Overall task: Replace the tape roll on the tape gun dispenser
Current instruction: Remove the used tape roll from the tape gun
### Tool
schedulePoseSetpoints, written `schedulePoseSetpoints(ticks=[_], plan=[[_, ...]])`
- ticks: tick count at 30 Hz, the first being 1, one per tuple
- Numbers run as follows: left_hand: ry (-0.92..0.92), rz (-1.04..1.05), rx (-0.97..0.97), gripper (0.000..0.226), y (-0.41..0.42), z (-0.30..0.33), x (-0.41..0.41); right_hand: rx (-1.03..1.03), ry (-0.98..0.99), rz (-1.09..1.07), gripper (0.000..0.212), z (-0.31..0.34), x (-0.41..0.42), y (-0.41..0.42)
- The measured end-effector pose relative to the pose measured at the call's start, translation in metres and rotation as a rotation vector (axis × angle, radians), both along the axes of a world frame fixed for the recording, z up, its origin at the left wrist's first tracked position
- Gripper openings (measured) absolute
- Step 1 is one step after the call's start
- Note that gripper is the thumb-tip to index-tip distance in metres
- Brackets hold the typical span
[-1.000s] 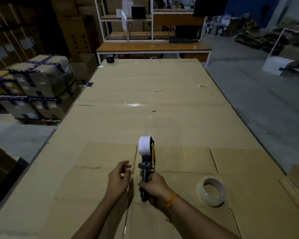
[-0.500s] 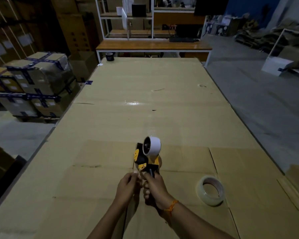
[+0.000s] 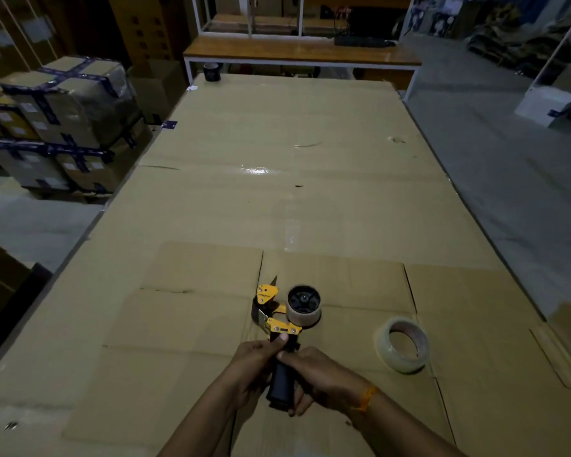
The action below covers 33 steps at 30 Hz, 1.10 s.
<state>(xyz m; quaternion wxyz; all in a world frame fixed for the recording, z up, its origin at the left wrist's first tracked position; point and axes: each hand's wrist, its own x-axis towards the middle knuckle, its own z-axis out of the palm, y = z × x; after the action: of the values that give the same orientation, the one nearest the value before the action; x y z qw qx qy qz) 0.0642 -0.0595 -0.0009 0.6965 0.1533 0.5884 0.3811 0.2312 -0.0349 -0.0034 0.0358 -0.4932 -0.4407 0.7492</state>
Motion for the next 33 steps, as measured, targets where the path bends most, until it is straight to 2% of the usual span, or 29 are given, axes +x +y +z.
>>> schedulePoseSetpoints(ticks=[2, 4, 9, 13, 16, 18, 24, 28, 33], plan=[[0.011, 0.044, 0.004, 0.03, 0.0, 0.003, 0.004, 0.046, -0.085, 0.114, 0.082, 0.013, 0.017, 0.011], [0.084, 0.052, 0.022, 0.027, 0.0, 0.006, 0.007, 0.115, -0.175, 0.146, 0.074, 0.029, 0.033, 0.024], [0.391, -0.131, 0.056, 0.039, 0.001, 0.011, 0.012, 0.289, -0.336, -0.037, 0.05, 0.058, 0.049, 0.072], [0.307, -0.147, 0.034, 0.032, -0.005, 0.023, 0.019, 0.326, -0.39, -0.269, 0.032, 0.057, 0.037, 0.108], [0.417, -0.218, 0.064, 0.047, -0.005, 0.02, 0.011, 0.269, -0.418, -0.215, 0.023, 0.05, 0.026, 0.125], [0.465, -0.268, 0.053, 0.064, -0.004, 0.022, 0.004, 0.282, -0.497, -0.154, 0.022, 0.041, 0.02, 0.132], [0.524, -0.372, 0.16, 0.046, 0.015, 0.022, -0.014, 0.259, -0.613, -0.164, 0.03, 0.028, 0.01, 0.147], [0.502, -0.461, 0.192, 0.059, 0.023, 0.028, -0.02, 0.245, -0.658, -0.172, 0.034, 0.029, 0.008, 0.152], [0.557, -0.546, 0.2, 0.062, 0.032, 0.034, -0.026, 0.219, -0.637, -0.186, 0.036, 0.028, 0.008, 0.155]])
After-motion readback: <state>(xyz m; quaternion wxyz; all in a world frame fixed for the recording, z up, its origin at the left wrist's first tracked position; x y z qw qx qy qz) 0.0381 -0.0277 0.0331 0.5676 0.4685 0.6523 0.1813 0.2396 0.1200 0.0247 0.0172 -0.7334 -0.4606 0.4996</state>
